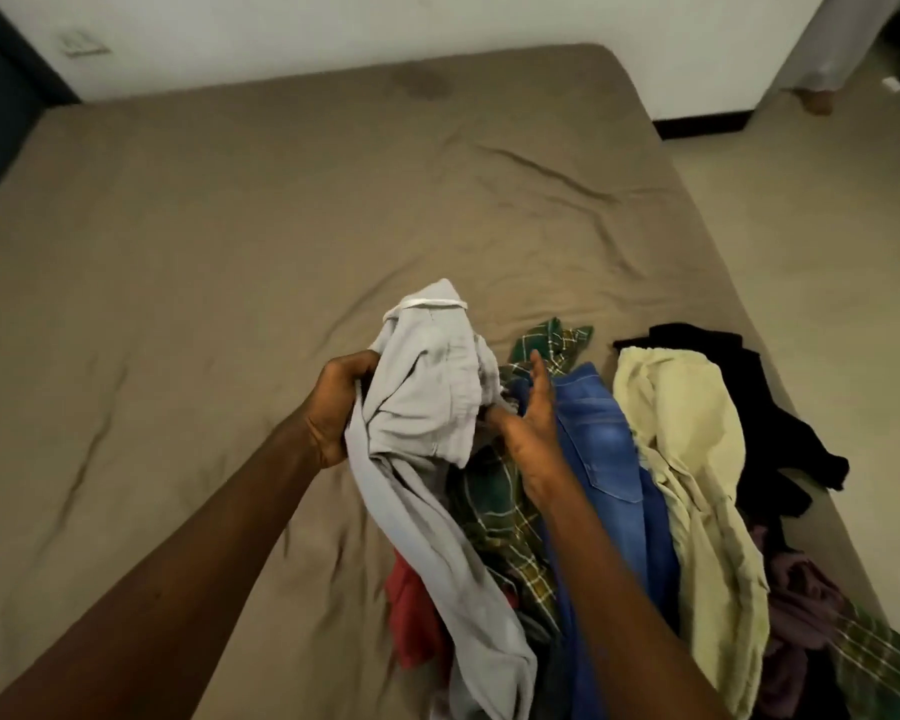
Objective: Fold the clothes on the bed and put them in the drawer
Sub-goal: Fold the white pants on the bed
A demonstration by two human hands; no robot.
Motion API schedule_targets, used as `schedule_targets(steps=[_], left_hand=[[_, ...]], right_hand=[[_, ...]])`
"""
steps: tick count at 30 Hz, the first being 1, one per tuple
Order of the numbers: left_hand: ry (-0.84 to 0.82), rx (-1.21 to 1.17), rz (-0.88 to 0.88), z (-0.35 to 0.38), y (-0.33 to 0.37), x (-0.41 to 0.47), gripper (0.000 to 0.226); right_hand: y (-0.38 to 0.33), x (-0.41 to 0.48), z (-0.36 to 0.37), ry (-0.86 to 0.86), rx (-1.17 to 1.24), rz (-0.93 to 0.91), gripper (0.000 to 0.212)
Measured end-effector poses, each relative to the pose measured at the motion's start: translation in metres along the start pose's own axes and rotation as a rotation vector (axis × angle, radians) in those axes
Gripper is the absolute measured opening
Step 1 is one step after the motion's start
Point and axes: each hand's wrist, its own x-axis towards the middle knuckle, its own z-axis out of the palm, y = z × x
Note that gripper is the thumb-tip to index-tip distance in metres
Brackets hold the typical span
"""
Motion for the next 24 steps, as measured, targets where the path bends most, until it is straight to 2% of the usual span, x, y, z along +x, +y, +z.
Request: schedule_targets(steps=[2, 5, 7, 8, 11, 13, 15, 16, 18, 21, 23, 24], left_hand=[[-0.083, -0.129, 0.072, -0.020, 0.020, -0.026, 0.044], [-0.212, -0.265, 0.178, -0.058, 0.054, -0.069, 0.058], [-0.212, -0.289, 0.265, -0.088, 0.079, -0.100, 0.046], [-0.150, -0.293, 0.326, -0.108, 0.093, -0.121, 0.042], [0.021, -0.355, 0.455, -0.162, 0.122, -0.161, 0.043], [0.069, -0.426, 0.491, -0.204, 0.134, -0.186, 0.047], [0.089, -0.477, 0.491, -0.240, 0.141, -0.209, 0.055], [0.105, -0.496, 0.500, -0.264, 0.143, -0.226, 0.057], [0.115, -0.519, 0.503, -0.297, 0.143, -0.247, 0.061], [0.100, -0.568, 0.500, -0.338, 0.143, -0.275, 0.069], [0.073, -0.553, 0.504, -0.361, 0.142, -0.293, 0.066], [0.063, -0.526, 0.509, -0.372, 0.142, -0.302, 0.063]], right_hand=[[-0.011, 0.010, 0.014, -0.201, 0.038, 0.056, 0.104], [-0.036, 0.001, 0.060, -0.482, -0.161, 0.078, 0.095], [-0.060, -0.027, 0.105, -0.635, -0.213, 0.051, 0.079], [-0.073, -0.046, 0.135, -0.725, -0.232, 0.006, 0.079], [-0.091, -0.092, 0.203, -0.834, -0.287, -0.140, 0.115], [-0.087, -0.122, 0.252, -0.859, -0.343, -0.276, 0.129], [-0.086, -0.149, 0.296, -0.780, -0.451, -0.385, 0.134], [-0.085, -0.166, 0.323, -0.711, -0.502, -0.450, 0.130], [-0.084, -0.193, 0.362, -0.640, -0.575, -0.548, 0.110], [-0.080, -0.227, 0.416, -0.679, -0.501, -0.553, 0.072], [-0.074, -0.245, 0.452, -0.550, -0.384, -0.572, 0.035], [-0.072, -0.249, 0.465, -0.437, -0.345, -0.553, 0.030]])
